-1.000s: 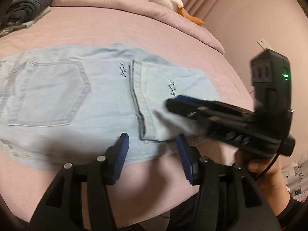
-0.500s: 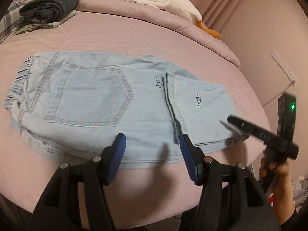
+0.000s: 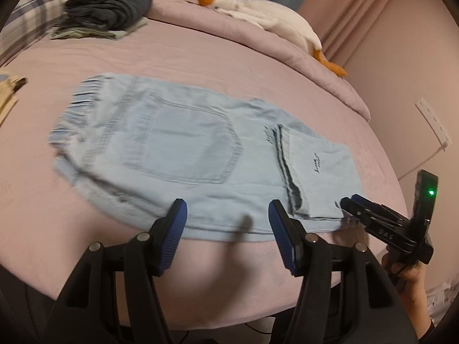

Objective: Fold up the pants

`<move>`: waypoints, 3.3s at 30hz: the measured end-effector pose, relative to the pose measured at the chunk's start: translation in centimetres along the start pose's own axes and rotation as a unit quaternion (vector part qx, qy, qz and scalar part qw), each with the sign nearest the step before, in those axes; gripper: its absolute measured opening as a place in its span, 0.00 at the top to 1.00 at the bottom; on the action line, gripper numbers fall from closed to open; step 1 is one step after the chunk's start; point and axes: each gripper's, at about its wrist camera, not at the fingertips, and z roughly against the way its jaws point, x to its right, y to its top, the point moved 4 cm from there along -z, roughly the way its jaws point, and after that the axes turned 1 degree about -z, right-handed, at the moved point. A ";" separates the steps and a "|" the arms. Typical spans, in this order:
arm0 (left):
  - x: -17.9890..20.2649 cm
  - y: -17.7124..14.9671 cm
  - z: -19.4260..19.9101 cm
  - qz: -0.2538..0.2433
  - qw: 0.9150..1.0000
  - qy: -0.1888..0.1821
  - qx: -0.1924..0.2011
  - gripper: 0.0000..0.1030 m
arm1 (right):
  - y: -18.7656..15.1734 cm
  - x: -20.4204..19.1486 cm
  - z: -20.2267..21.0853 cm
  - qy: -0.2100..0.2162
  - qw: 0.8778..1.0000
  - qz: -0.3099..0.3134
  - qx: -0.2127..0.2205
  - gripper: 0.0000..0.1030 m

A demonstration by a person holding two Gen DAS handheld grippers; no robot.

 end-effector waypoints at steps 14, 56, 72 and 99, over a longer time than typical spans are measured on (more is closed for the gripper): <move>-7.7 -1.9 1.2 0.170 0.985 -0.010 0.001 0.39 | 1.0 -6.4 0.7 0.128 0.991 0.021 0.018 0.47; -9.3 3.5 -1.7 0.210 0.977 -0.032 0.030 0.74 | 2.2 -9.4 -1.4 0.121 0.992 0.042 -0.016 0.47; -8.4 4.0 -1.4 0.131 0.990 -0.021 0.050 0.75 | 6.4 -10.8 -4.3 0.122 0.991 0.018 -0.046 0.58; -5.7 4.8 -0.9 0.066 0.996 0.017 0.056 0.75 | -1.9 -15.2 -3.3 0.075 0.980 0.100 -0.156 0.89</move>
